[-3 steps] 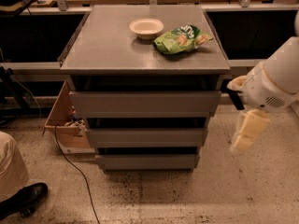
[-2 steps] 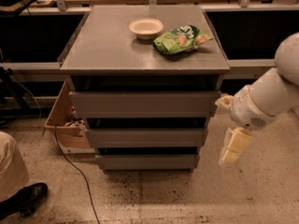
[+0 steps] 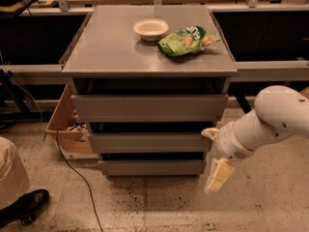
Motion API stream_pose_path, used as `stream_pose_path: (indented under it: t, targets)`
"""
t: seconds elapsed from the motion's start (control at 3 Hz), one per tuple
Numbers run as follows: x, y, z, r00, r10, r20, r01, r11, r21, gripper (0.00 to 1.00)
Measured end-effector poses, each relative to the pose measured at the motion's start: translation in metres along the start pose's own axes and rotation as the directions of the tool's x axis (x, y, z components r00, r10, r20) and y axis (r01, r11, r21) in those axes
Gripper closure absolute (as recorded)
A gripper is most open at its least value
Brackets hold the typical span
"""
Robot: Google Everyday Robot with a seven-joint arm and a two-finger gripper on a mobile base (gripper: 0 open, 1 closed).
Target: Open middle drawer
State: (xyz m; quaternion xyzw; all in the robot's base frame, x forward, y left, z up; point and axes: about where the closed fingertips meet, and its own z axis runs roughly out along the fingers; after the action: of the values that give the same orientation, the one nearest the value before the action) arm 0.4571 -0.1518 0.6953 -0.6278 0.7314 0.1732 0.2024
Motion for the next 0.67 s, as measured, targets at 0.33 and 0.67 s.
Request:
stream_pose_path:
  t: [0.33, 0.67]
  targets:
    - [0.0, 0.0, 0.0, 1.0, 0.0, 0.0, 0.0, 1.0, 0.0, 0.0]
    - [-0.003, -0.004, 0.012, 1.0, 0.001, 0.017, -0.001, 1.0, -0.004, 0.0]
